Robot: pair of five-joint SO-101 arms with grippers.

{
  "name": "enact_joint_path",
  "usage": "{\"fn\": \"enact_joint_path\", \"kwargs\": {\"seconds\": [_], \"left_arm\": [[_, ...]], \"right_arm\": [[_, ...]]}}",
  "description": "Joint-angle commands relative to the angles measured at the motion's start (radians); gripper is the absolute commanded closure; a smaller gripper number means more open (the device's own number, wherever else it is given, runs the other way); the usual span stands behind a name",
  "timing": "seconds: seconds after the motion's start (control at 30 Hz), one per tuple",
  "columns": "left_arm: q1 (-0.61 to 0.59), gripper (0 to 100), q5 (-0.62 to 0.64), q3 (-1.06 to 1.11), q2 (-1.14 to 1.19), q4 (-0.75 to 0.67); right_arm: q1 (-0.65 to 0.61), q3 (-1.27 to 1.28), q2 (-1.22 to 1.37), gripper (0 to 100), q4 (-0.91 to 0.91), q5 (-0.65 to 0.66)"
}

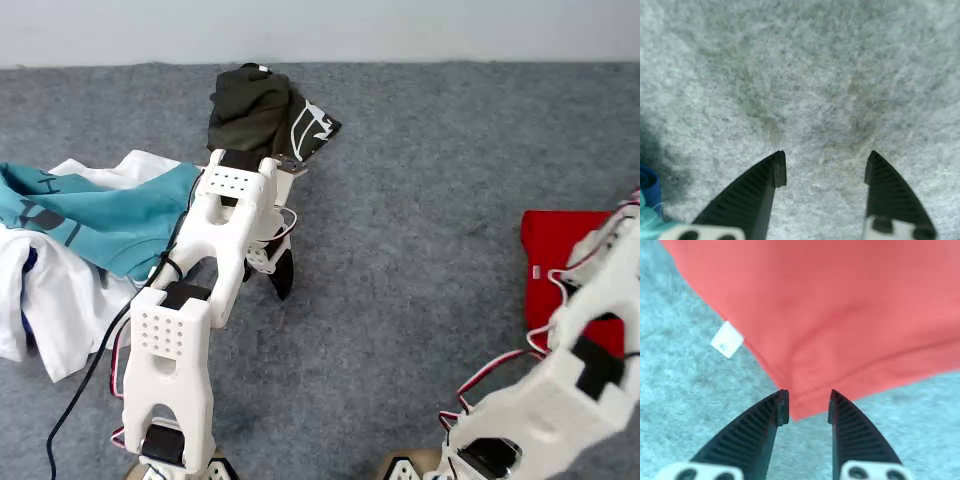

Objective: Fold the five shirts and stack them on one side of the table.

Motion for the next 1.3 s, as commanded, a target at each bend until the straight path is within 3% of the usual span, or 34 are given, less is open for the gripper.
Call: {"fn": "enact_joint_path", "kwargs": {"seconds": [0.0,0.33,0.6,0.73,0.87,1.07,1.17,1.27], "left_arm": [[0.011,74,-0.015,-0.002,-0.078,0.023],[0.011,74,-0.015,-0.001,-0.078,0.023],[0.012,74,-0.017,0.048,-0.078,0.015],[0.005,74,-0.015,0.053,-0.087,0.005],[0.000,74,-0.015,-0.002,-0.089,0.028],[0.002,74,-0.015,-0.091,-0.095,0.029],[-0.021,74,-0.017,-0.111,-0.137,0.029],[-0.124,74,-0.018,-0.113,-0.196,0.029]], "right_arm": [[0.091,0.003,-0.079,85.2,-0.071,0.023],[0.206,-0.002,0.151,85.4,-0.390,0.020],[0.228,-0.040,0.269,85.4,-0.469,0.026],[0.226,-0.104,0.222,85.4,-0.349,0.025],[0.226,-0.255,0.090,85.2,-0.104,0.029],[0.225,-0.430,-0.093,85.1,0.197,0.135],[0.228,-0.402,-0.157,85.1,0.243,0.204],[0.236,-0.296,-0.211,85.1,0.242,0.264]]}}
